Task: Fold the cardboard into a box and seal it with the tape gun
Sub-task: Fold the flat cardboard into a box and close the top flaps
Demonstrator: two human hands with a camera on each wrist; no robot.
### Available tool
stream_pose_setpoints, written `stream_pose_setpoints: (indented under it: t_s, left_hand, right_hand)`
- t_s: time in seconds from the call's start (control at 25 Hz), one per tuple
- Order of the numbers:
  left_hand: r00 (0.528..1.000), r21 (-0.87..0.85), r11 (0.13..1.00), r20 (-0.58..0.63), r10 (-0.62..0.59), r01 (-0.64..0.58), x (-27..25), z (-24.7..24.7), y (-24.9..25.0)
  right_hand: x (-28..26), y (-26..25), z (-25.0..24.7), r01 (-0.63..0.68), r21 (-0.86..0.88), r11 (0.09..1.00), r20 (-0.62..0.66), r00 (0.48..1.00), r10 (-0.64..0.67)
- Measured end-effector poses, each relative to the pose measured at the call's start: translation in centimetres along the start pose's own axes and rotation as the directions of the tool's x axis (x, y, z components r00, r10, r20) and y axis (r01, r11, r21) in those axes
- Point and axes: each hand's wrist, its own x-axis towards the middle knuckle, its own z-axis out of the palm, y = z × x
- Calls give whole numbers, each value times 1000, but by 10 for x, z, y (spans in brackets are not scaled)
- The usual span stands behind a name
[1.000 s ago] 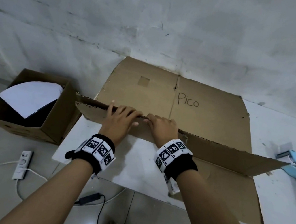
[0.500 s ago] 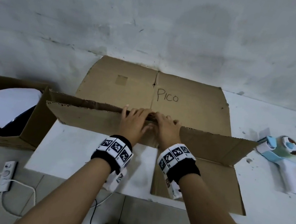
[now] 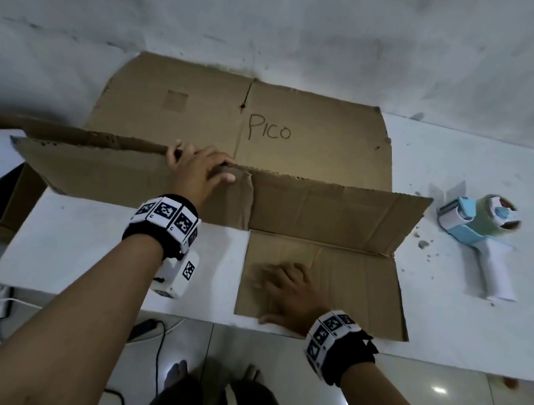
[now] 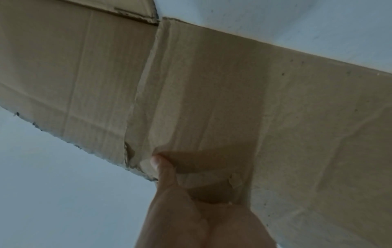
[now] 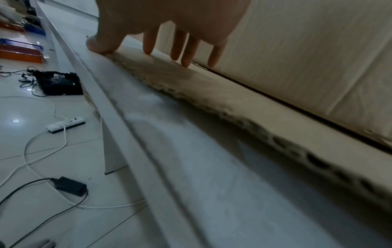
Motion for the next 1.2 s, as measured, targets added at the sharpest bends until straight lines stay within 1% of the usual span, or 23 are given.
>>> stream_pose_setpoints:
  t_s: [0.08,0.12,0.16,0.2,0.24,0.28,0.32,0.36,0.44,0.48,0.52,0.56,0.6,0.64,0.68,0.72,0.8,0.84,0.92,1.0,1.04,1.12,1.2]
  left_hand:
    - [1000,-13,1000,-21,-7,7,1,2,0]
    - [1000,-13,1000,-27,-7,6,2,4,0]
    - [999,-12,1000,-33,-4,4,2,4,0]
    - [999,-12,1000,-36,-1,0,1,4,0]
    - [999,-17,1000,-39,2,-3,1,4,-1]
    - [999,-25,1000,-42,5,-6,0,5,-1]
    - [999,-34,999,-47,5,-7,-1,4,-1]
    - [999,-41,999,-53,4,-6,-2,4,0]
    - [998,-37,999,-54,13,-15,-6,2,1]
    - [999,-37,999,-50,17,-19,-8,1,1]
    - [999,-45,999,-49,23,-25,-10,0,1]
    - [999,-54,998,-44,27,-29,-14,-1,1]
    - [999,-53,998,-35,31,-33,-16,-3,1]
    - [999,-27,999,-14,38,-38,-19,-4,1]
    - [999,32,998,23,49,-50,-22,-6,1]
    - [996,117,990,64,66,-73,-24,-8,1]
    - [985,282,951,153,85,-126,-27,-13,1]
    - [981,327,935,173,82,-136,-28,-16,1]
    - [982,356,924,169,79,-136,-27,-19,4]
    - [983,385,909,150,105,-156,-29,-20,3]
    - [981,393,904,155,112,-166,-30,-22,1]
    - [985,393,908,139,99,-147,-36,-28,-10]
    - [989,405,902,74,130,-148,-43,-36,-21]
  right_hand:
    - [-1,-2,-6,63,-58,996,-61,996,-66]
    - [-2,-3,-9,95,-56,994,-97,990,-100]
    - [-5,-4,-12,122,-40,992,-146,981,-127]
    - [-8,-4,-14,151,-24,988,-229,962,-152]
    - [-11,-5,-17,176,-7,984,-359,918,-166]
    - [-13,-4,-21,178,2,984,-504,850,-153]
    - [-12,-1,-29,149,-1,989,-621,775,-118]
    - [-9,3,-40,84,-15,996,-693,718,-71]
    - [5,15,-66,-151,-18,988,-765,639,83]
    - [14,18,-79,-263,8,965,-764,620,176]
    - [22,21,-93,-334,32,942,-723,643,252]
    - [29,22,-104,-356,55,933,-613,726,313]
    - [36,22,-114,-362,81,929,-465,810,357]
    - [42,20,-122,-368,103,924,-321,867,381]
    - [46,19,-127,-375,127,918,-239,887,395]
    - [51,20,-132,-382,142,913,-224,886,406]
    - [56,25,-140,-389,159,907,-239,877,418]
    - [58,28,-144,-393,149,908,-232,878,418]
    - [59,33,-148,-362,159,919,-190,902,388]
    - [55,36,-147,-313,171,934,-149,929,338]
    - [50,38,-145,-307,160,938,-139,934,329]
    - [33,46,-136,-382,98,919,-153,906,394]
    - [13,54,-127,-446,62,893,-194,872,450]
